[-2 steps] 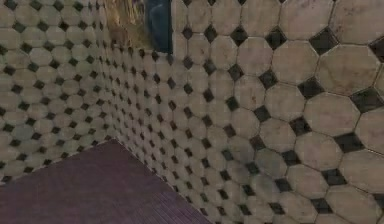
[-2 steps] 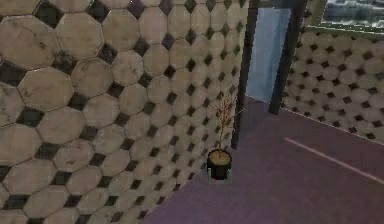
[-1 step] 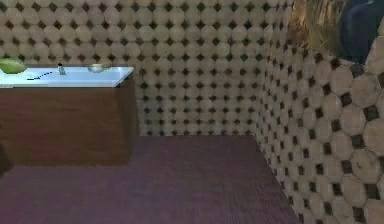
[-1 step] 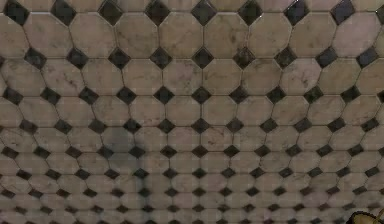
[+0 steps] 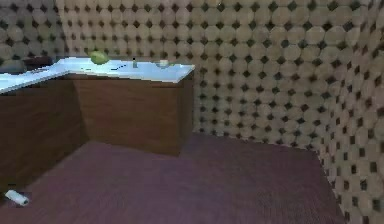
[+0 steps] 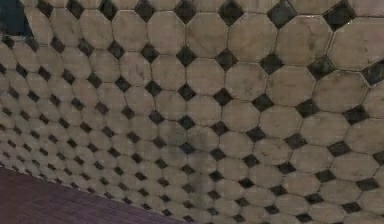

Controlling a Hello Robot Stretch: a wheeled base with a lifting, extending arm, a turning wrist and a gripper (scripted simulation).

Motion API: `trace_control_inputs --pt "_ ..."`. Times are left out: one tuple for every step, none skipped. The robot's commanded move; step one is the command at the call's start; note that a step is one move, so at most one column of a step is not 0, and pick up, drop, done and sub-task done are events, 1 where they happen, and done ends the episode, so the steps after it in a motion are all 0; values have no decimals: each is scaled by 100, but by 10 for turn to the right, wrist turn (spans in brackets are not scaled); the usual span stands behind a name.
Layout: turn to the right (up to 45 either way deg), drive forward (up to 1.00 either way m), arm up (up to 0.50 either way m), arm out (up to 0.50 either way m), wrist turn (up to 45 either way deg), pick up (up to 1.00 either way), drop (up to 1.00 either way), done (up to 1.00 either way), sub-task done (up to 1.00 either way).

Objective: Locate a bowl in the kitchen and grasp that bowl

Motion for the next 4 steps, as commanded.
trace_control_inputs --pt "0 100 0 0 0 0 0 0 0" --pt "-30 0 0 0 0 0 0 0 0" --pt "0 20 0 0 0 0 0 0 0" --pt "-450 0 0 0 0 0 0 0 0"
